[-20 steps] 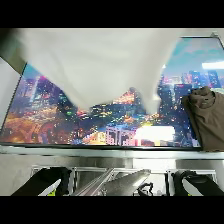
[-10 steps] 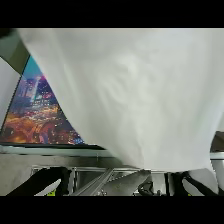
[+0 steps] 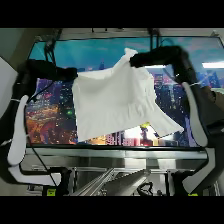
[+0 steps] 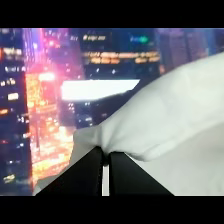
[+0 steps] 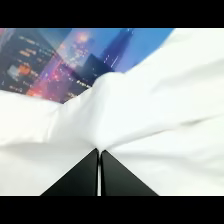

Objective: Fold the shirts.

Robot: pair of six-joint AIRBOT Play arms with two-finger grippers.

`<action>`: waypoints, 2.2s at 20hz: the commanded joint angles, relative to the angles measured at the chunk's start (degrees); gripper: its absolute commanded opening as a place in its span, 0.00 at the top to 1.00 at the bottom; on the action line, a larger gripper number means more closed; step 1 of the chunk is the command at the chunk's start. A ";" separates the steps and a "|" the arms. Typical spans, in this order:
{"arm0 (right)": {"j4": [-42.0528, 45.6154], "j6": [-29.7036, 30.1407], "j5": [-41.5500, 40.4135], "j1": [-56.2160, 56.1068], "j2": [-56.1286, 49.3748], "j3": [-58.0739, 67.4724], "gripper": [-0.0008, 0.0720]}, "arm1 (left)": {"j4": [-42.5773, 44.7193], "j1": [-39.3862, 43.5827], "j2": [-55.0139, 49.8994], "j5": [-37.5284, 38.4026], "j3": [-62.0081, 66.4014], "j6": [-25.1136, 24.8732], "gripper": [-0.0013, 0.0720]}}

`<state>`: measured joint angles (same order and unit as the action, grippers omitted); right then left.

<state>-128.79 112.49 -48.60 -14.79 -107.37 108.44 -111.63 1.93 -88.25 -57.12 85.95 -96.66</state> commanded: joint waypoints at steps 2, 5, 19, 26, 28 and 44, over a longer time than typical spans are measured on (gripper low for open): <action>-6.32 -0.17 4.31 -0.87 -8.70 0.02 0.96 | -6.34 -2.51 -14.47 -1.64 4.52 -3.89 0.96; -5.86 -0.17 2.67 1.53 -5.75 1.05 0.32 | -6.88 -2.47 -18.99 -7.78 12.39 -3.23 0.07; -4.15 -4.00 -35.41 33.53 7.69 -6.51 0.31 | -1.49 -14.12 14.80 -23.06 -32.50 4.81 0.04; -4.11 -2.29 -35.58 33.64 7.72 -7.65 0.31 | -13.16 -13.16 15.04 -8.31 -50.27 1.77 0.20; -4.13 -1.90 -35.58 33.62 7.72 -7.65 0.31 | -14.19 -11.17 12.52 -6.38 -50.23 1.49 0.20; -3.69 -2.58 -31.32 29.44 12.44 -29.03 0.37 | 0.61 -25.55 12.63 -16.00 -28.92 -1.09 0.97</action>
<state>-132.66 109.08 -85.03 17.56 -96.38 89.41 -113.01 -19.31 -76.23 -71.35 56.23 -96.14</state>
